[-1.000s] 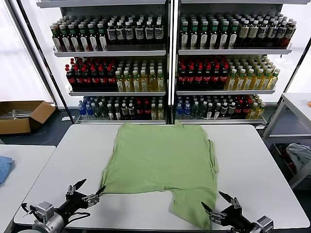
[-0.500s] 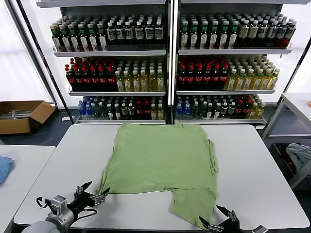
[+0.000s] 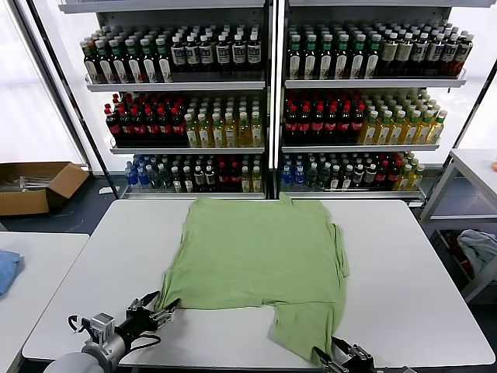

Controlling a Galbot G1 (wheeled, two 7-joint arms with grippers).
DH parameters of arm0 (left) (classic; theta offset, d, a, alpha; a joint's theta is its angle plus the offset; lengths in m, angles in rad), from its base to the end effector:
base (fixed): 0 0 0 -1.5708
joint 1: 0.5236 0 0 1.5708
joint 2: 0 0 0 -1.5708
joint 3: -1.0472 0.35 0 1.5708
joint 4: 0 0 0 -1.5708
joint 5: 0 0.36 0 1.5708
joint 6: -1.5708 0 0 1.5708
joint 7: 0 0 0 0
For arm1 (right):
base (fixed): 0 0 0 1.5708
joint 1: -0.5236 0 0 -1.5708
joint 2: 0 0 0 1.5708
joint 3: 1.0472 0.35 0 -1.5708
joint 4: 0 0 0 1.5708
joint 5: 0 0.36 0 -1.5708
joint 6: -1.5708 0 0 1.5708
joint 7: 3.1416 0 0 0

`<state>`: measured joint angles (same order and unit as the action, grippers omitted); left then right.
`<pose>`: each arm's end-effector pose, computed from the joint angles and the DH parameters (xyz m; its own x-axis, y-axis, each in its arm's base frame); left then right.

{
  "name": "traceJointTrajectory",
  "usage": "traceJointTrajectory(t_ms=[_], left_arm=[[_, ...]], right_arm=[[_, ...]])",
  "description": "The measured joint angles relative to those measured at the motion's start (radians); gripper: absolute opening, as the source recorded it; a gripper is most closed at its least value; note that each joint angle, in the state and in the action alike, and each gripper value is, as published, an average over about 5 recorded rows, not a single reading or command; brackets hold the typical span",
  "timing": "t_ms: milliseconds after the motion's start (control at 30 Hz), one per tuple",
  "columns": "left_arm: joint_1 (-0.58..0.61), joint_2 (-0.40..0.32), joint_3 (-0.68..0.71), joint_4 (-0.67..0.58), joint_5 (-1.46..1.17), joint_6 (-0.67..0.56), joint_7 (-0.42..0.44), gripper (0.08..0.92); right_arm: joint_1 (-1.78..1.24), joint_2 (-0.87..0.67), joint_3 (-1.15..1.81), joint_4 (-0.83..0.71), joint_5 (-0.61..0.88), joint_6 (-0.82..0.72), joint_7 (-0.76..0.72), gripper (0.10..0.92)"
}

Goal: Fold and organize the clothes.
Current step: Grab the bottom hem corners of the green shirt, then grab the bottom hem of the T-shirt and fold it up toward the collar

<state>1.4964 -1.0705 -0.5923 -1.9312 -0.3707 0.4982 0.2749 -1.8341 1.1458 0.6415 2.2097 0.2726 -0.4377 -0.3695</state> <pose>0.2226 0.1273 -0.3122 -0.7632 0.3074 0.5683 0.3436 0.9380 -0.0459 0.1252 -0.0868 -0.2804 -0.7071 -0.4340 0.5582 -0.4646 0.8803 0.0959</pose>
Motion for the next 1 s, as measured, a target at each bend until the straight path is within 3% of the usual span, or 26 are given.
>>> traceJointTrajectory(t_ms=[267, 500, 1000], left_arm=[[0.011, 0.004, 0.003, -0.009, 0.003, -0.009, -0.003, 0.290], [0.032, 0.003, -0.005, -0.036, 0.010, -0.014, -0.013, 0.105], [0.137, 0.007, -0.076, -0.199, 0.003, -0.015, -0.028, 0.084]], right_arm=[[0.016, 0.011, -0.003, -0.010, 0.004, 0.029, -0.016, 0.115], [0.004, 0.005, 0.019, -0.003, 0.029, 0.075, -0.056, 0.106], [-0.092, -0.026, 0.127, 0.012, 0.126, 0.168, -0.213, 0.106]])
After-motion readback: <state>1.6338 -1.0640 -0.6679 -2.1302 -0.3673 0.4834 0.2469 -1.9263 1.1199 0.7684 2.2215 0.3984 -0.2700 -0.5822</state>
